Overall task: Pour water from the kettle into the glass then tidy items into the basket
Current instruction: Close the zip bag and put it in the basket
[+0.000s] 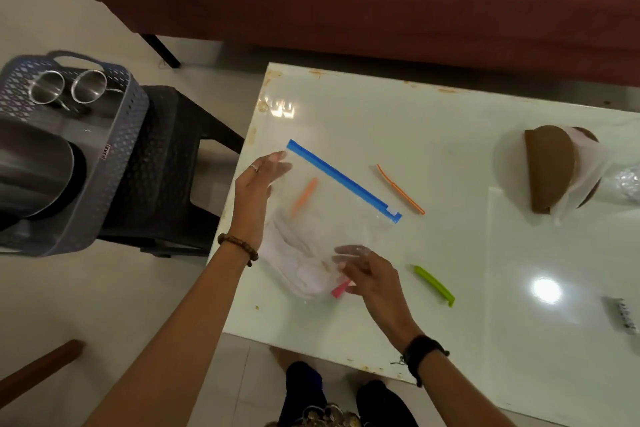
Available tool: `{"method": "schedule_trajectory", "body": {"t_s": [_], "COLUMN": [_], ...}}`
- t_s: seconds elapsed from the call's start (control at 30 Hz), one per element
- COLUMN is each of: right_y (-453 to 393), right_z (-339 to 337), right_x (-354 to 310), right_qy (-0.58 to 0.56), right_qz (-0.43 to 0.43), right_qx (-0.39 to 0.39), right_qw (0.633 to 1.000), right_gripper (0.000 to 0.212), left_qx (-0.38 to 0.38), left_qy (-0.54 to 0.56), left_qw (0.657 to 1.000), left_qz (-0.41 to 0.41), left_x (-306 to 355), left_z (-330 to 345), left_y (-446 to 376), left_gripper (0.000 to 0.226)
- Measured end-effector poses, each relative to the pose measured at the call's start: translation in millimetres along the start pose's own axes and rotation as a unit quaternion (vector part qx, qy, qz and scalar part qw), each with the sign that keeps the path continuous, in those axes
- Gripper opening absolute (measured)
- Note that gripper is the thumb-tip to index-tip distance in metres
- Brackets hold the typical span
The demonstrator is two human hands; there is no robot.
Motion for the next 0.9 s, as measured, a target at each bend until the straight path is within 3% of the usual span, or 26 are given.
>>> {"method": "schedule_trajectory", "body": {"t_s": [0.07,0.17,0.23,0.33,0.47,0.53,0.67,0.9], "right_y": [-3.6,-2.6,1.2,3.6,-0.2,-3.2,-27.3,-94.5], "right_z": [2.2,6.8,11.3,23.6,44.8,60.1,112.1,210.4], "right_x": [-10.2,-26.3,-39.1,-66.3,-120.7,-158.8,-234.7,-322.9], "right_qy": [0.028,0.075,0.119,0.175,0.223,0.240,0.250,0.205], "right_qz": [-0.022,-0.054,-0.076,-0.098,-0.135,-0.179,-0.262,-0.340], "right_qx": [0.003,-0.018,-0.038,-0.059,-0.056,-0.044,-0.038,-0.070], "right_qw": [0.999,0.996,0.989,0.978,0.964,0.953,0.931,0.915], "right_gripper": [0.036,0.040,0.042,0.047,0.060,0.046,0.025,0.029], "left_qx": [0.074,0.245,0.294,0.296,0.270,0.243,0.172,0.187], "left_qy": [-0.019,0.002,0.050,0.113,0.208,0.260,0.344,0.306], "left_qw": [0.997,0.969,0.953,0.938,0.921,0.912,0.911,0.934], "left_qz": [0.006,-0.010,-0.055,-0.140,-0.190,-0.203,-0.149,-0.008], "left_x": [-9.0,-29.4,-44.6,-53.7,-32.5,-13.6,43.6,123.0], "left_z": [-21.7,-60.9,-75.5,-85.4,-101.7,-110.5,-143.8,-221.9], "left_y": [3.5,18.8,32.1,45.9,50.5,45.2,13.8,-64.3], "left_gripper": [0.020,0.025,0.023,0.015,0.017,0.020,0.033,0.045]}}
Point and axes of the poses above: each hand's wrist, its own y-axis away from the middle knuckle, its own z-axis out of the palm, x = y × z, the point moved 5 cm from there along -y, towards the middle knuckle, and after that the axes turned 15 degrees about y, right-handed, at the moved point
